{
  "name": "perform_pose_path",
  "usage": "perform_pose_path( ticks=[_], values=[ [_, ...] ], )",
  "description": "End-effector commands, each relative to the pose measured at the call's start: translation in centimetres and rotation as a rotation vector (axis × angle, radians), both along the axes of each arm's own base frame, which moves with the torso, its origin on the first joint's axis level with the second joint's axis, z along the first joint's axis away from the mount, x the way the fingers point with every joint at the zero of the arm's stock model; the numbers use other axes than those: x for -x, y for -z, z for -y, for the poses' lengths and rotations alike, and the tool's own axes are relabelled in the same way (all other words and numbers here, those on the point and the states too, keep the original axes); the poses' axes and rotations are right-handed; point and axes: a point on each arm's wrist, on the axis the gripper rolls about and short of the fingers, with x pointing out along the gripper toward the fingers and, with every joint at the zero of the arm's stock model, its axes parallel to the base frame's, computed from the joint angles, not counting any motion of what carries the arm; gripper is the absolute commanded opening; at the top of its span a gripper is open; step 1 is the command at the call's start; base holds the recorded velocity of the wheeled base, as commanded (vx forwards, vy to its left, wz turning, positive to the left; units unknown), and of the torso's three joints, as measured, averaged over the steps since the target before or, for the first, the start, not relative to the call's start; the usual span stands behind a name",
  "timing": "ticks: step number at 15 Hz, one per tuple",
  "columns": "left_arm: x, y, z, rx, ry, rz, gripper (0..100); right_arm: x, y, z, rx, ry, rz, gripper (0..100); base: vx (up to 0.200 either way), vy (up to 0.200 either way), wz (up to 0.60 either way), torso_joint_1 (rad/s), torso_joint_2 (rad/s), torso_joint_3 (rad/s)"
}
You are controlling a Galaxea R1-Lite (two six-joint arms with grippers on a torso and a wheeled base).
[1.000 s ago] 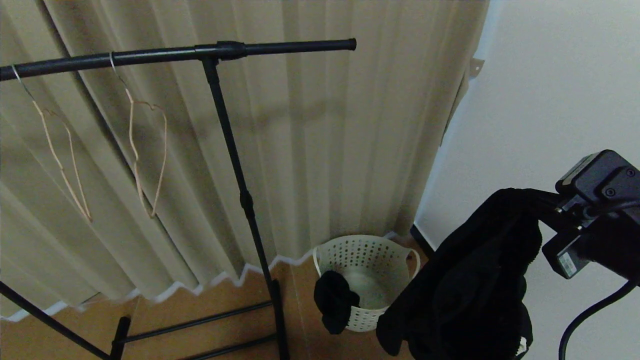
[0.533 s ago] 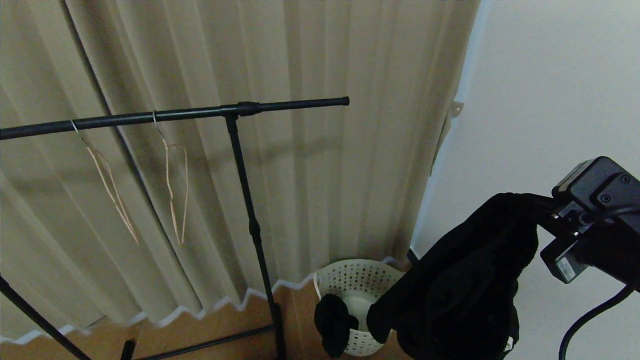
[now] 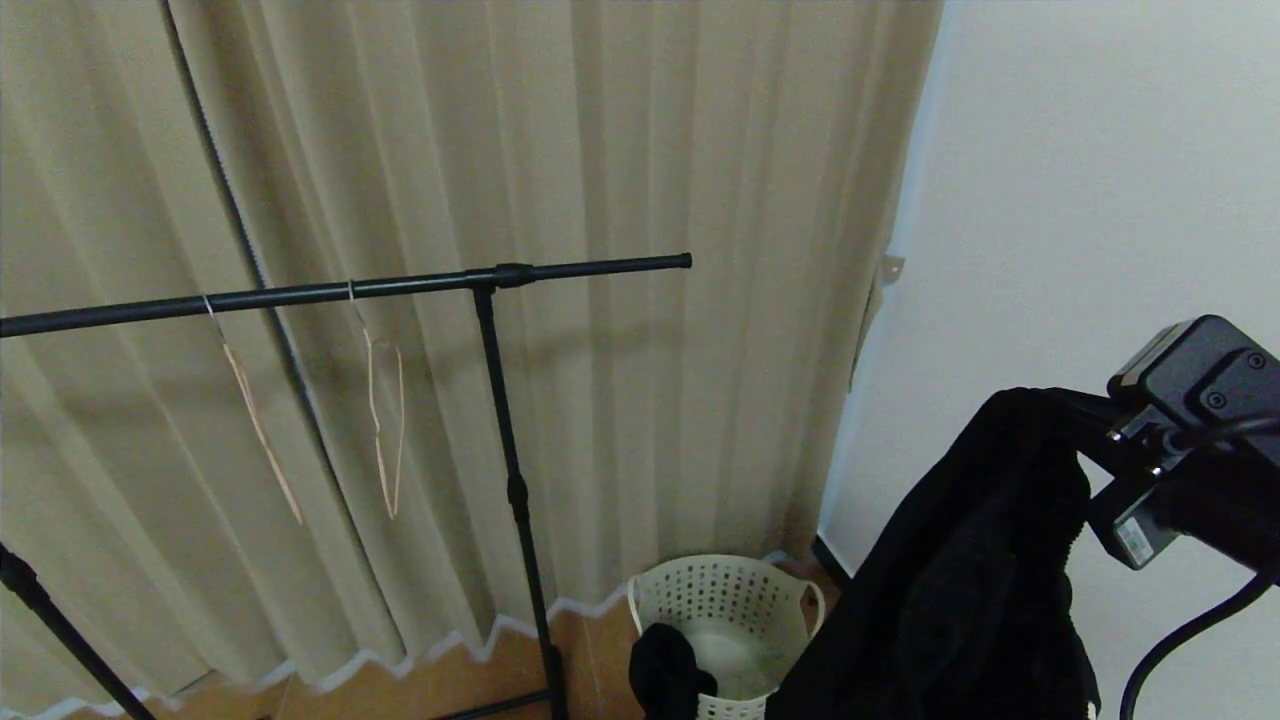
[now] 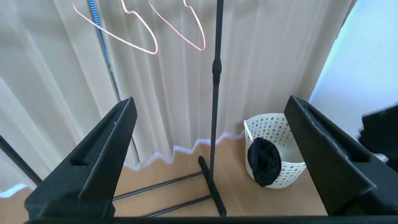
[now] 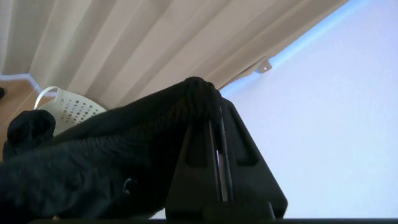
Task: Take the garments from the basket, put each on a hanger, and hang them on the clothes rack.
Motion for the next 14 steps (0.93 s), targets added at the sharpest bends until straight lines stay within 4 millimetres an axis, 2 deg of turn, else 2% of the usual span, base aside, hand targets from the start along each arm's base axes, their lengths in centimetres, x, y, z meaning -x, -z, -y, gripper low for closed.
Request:
perform_pose_path(
  ticks=[1,5,9,14],
  values=[
    [-0.01,0.0,0.0,0.001,0.001,-0.001,100,-0.04,0.08,-0.03,0.002,-0.001,-0.003,0,0.0,0.0,0.0,0.0,0.0,0.0],
    [-0.01,0.0,0.0,-0.001,0.0,-0.001,100,-0.08,0.37,-0.05,0.007,-0.001,-0.012,0,0.0,0.0,0.0,0.0,0.0,0.0],
    [-0.01,0.0,-0.01,0.004,-0.006,-0.001,100,0.02,0.37,0.01,0.004,0.0,-0.012,0,0.0,0.0,0.0,0.005,0.0,-0.149],
    [-0.01,0.0,0.0,0.016,-0.006,-0.002,100,0.05,0.4,0.05,0.006,0.001,-0.013,0,0.0,0.0,0.6,0.007,0.0,-0.047]
  ],
)
